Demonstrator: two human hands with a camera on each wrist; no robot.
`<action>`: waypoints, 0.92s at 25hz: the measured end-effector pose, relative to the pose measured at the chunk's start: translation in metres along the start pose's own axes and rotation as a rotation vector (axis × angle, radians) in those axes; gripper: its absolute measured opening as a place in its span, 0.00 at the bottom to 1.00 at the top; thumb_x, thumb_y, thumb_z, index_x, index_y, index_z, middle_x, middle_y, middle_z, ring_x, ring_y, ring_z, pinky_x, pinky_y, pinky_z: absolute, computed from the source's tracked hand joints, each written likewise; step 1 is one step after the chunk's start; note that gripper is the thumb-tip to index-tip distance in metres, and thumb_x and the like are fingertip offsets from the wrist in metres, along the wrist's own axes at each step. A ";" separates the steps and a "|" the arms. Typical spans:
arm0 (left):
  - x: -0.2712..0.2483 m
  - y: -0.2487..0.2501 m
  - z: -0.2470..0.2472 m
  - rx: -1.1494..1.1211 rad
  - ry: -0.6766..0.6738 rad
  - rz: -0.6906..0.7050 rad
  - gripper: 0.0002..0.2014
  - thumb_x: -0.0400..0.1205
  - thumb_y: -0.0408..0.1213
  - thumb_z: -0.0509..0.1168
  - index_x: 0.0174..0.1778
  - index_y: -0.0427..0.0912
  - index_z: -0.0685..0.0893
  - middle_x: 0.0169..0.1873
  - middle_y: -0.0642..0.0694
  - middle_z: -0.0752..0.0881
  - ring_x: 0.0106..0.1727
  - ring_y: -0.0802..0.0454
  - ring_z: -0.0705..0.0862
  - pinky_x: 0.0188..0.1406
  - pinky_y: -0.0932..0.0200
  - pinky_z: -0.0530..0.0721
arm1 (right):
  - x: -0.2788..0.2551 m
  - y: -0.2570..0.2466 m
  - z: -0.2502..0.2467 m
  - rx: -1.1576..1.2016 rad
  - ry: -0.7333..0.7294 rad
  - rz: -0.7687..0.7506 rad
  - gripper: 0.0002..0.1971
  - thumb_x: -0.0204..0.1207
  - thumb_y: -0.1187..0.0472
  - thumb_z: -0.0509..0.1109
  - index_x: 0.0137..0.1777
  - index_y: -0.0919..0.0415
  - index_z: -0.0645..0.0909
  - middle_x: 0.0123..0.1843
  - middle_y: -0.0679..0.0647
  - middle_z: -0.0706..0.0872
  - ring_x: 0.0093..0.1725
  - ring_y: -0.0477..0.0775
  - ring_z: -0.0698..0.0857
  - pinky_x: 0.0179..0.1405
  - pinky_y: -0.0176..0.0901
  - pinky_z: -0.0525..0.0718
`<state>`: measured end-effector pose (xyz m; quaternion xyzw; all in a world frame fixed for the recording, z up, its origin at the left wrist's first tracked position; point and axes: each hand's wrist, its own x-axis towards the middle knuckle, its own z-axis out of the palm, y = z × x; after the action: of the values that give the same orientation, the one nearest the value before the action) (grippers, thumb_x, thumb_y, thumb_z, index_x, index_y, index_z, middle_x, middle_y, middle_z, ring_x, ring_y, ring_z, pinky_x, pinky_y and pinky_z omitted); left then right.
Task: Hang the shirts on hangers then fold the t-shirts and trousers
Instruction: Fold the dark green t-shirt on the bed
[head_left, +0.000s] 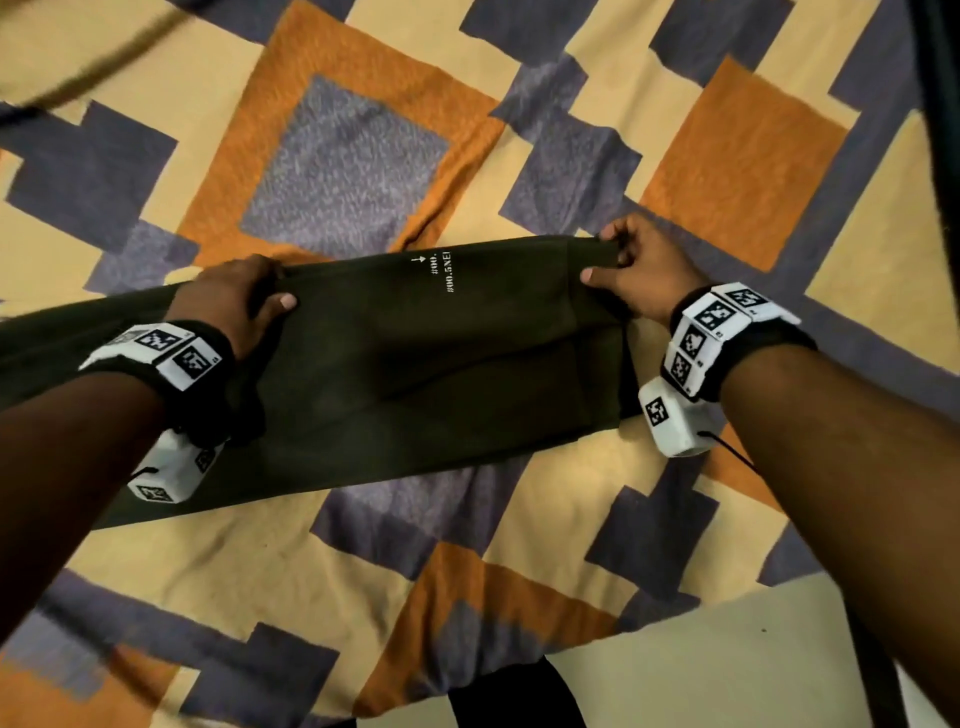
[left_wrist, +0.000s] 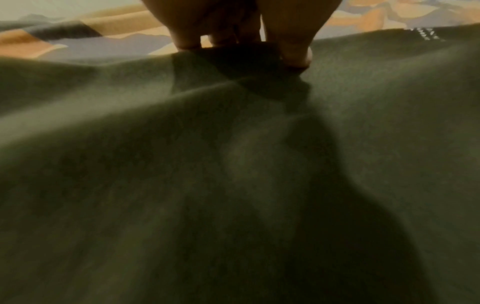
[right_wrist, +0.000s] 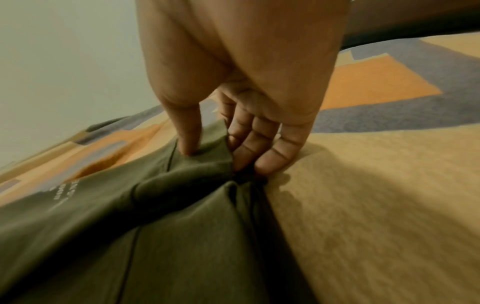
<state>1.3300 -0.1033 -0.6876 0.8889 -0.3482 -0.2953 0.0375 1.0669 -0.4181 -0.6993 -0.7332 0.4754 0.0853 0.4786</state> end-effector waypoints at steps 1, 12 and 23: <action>0.001 -0.001 0.000 0.015 0.010 -0.007 0.16 0.81 0.41 0.67 0.60 0.36 0.78 0.55 0.28 0.82 0.56 0.28 0.80 0.54 0.38 0.78 | -0.001 -0.001 0.002 -0.006 0.013 -0.014 0.17 0.72 0.65 0.76 0.54 0.51 0.73 0.39 0.47 0.74 0.37 0.43 0.75 0.42 0.41 0.77; -0.054 -0.118 -0.021 0.242 -0.009 -0.428 0.25 0.83 0.60 0.53 0.69 0.48 0.75 0.64 0.35 0.80 0.65 0.33 0.75 0.67 0.35 0.62 | -0.098 -0.062 0.118 -0.457 0.206 -0.394 0.06 0.75 0.56 0.70 0.47 0.58 0.83 0.50 0.62 0.83 0.52 0.67 0.81 0.52 0.58 0.78; -0.102 -0.238 -0.045 0.120 0.122 -0.528 0.24 0.79 0.57 0.65 0.64 0.45 0.81 0.68 0.36 0.67 0.69 0.31 0.65 0.68 0.35 0.65 | -0.196 -0.145 0.342 0.884 -0.174 0.638 0.17 0.76 0.62 0.74 0.64 0.58 0.76 0.51 0.58 0.87 0.24 0.47 0.82 0.25 0.41 0.83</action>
<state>1.4380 0.1356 -0.6646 0.9657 -0.1186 -0.2193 -0.0727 1.1882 -0.0171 -0.6760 -0.2723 0.6231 0.0788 0.7290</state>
